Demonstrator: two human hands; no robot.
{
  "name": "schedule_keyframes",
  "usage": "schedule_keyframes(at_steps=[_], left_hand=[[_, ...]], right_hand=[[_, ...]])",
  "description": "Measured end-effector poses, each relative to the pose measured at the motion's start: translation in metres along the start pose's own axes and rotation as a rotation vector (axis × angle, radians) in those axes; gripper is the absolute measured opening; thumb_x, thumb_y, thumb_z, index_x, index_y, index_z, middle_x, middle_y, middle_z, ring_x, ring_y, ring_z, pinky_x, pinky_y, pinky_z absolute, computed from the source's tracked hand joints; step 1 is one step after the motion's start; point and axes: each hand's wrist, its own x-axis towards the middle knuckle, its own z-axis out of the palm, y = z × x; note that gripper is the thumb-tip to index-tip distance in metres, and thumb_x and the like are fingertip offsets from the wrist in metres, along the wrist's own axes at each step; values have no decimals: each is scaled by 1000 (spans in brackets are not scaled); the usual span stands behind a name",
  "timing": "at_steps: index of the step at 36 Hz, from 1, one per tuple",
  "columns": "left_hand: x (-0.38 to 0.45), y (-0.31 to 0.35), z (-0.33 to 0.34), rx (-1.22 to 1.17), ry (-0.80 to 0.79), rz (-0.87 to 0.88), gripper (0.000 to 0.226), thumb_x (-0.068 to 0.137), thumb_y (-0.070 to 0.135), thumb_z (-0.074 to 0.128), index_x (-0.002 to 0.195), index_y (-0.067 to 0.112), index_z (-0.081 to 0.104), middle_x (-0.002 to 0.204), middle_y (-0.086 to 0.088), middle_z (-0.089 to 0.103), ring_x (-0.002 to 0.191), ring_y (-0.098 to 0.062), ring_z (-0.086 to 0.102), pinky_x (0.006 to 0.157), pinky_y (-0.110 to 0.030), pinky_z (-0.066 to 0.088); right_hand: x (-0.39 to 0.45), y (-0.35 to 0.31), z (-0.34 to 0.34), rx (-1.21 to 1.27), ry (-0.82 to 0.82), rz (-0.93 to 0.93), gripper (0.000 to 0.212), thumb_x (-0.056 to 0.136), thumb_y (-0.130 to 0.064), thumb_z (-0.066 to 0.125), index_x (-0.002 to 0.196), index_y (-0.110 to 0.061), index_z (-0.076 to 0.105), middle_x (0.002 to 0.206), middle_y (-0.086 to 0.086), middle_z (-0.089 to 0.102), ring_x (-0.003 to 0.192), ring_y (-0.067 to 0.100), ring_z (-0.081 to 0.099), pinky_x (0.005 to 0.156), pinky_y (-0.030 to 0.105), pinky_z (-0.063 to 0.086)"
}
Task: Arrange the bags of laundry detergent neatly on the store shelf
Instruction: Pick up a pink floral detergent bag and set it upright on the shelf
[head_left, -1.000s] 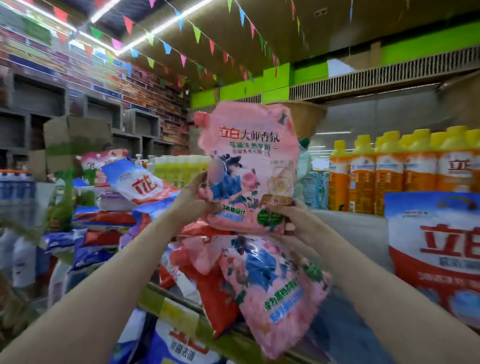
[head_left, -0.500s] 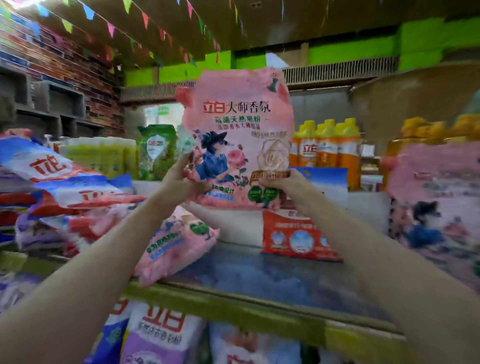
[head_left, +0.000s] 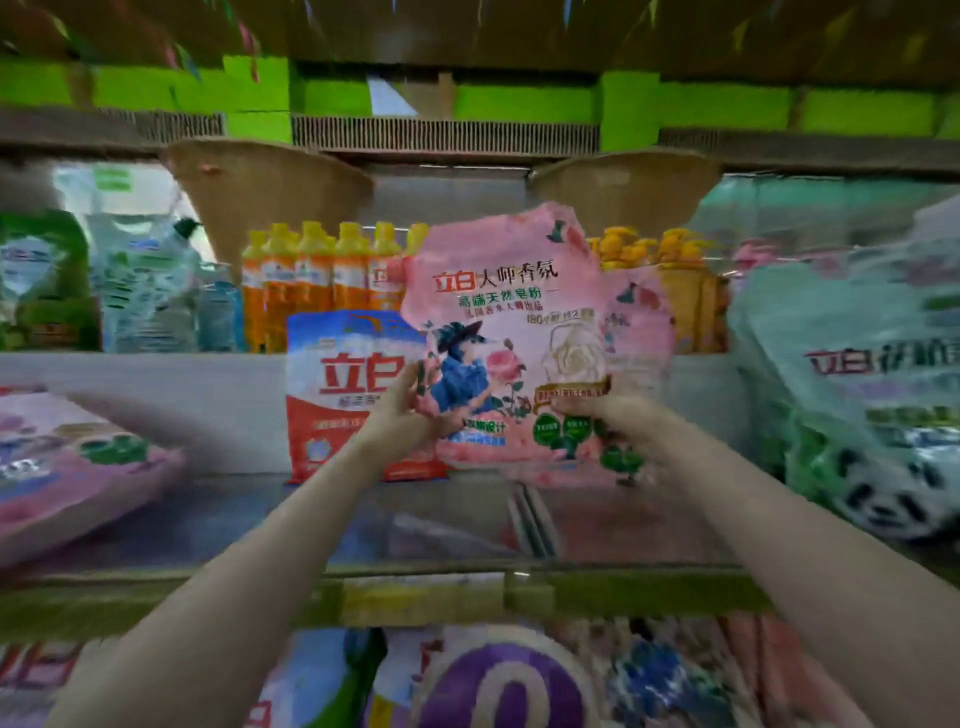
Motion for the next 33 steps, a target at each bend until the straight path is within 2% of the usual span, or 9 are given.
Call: schedule_keyframes(at_steps=[3, 7, 12, 14, 16, 19, 23, 28, 33], left_hand=[[6, -6, 28, 26, -72, -20, 66, 75, 8, 75, 132, 14, 42, 140, -15, 48, 127, -31, 49, 64, -20, 53], [12, -15, 69, 128, -125, -24, 58, 80, -1, 68, 129, 7, 38, 139, -22, 45, 112, -22, 52, 68, -18, 48], [8, -23, 99, 323, -219, -74, 68, 82, -10, 62, 139, -4, 27, 135, -18, 47, 117, -23, 50, 84, -18, 40], [5, -23, 103, 304, -272, -69, 67, 81, -17, 58, 139, -5, 26, 133, -16, 47, 111, -17, 46, 74, -8, 44], [2, -18, 102, 292, -269, -114, 62, 81, -15, 59, 136, -3, 32, 126, -15, 52, 110, -19, 50, 73, -11, 47], [0, -19, 101, 300, -240, -173, 61, 82, -8, 63, 136, -1, 35, 128, -20, 55, 115, -28, 56, 78, -29, 50], [-5, -24, 99, 294, -180, -238, 58, 82, -2, 67, 131, -1, 36, 114, -14, 58, 96, -19, 57, 60, -16, 50], [-6, -26, 99, 295, -149, -286, 52, 79, 2, 71, 123, 2, 41, 120, -16, 59, 102, -25, 59, 73, -31, 53], [-11, -26, 98, 284, -116, -311, 45, 78, 4, 73, 112, 6, 43, 123, -26, 55, 103, -30, 60, 89, -46, 52]], right_hand=[[-8, 14, -30, 7, 43, -2, 41, 57, -18, 84, 92, -17, 63, 106, 9, 69, 98, 25, 65, 94, 39, 50], [-18, 32, -62, -62, 44, 39, 40, 73, -4, 75, 110, -7, 60, 113, 11, 65, 102, 24, 63, 88, 32, 52], [-33, 65, -73, -204, -19, 25, 69, 65, -35, 81, 125, -11, 55, 123, 4, 62, 115, 19, 58, 103, 34, 43], [-39, 70, -72, -187, -40, 19, 55, 77, -27, 73, 126, -14, 53, 119, -5, 59, 112, 11, 54, 96, 24, 43], [-39, 75, -72, -168, -39, 19, 38, 85, -18, 66, 119, -22, 52, 113, -6, 58, 105, 8, 54, 88, 21, 44], [-43, 82, -70, -185, 13, -3, 29, 86, -24, 65, 106, -33, 47, 123, -4, 59, 112, 13, 55, 98, 31, 43], [-51, 83, -69, -178, 61, -17, 24, 89, -20, 62, 94, -30, 41, 126, 2, 55, 121, 19, 50, 98, 27, 36], [-52, 82, -69, -218, 61, -26, 24, 91, -19, 59, 90, -31, 38, 133, 7, 54, 124, 23, 50, 95, 26, 38], [-49, 86, -70, -204, 66, 13, 33, 89, -26, 61, 110, -25, 35, 134, 5, 52, 124, 23, 50, 102, 34, 38]])
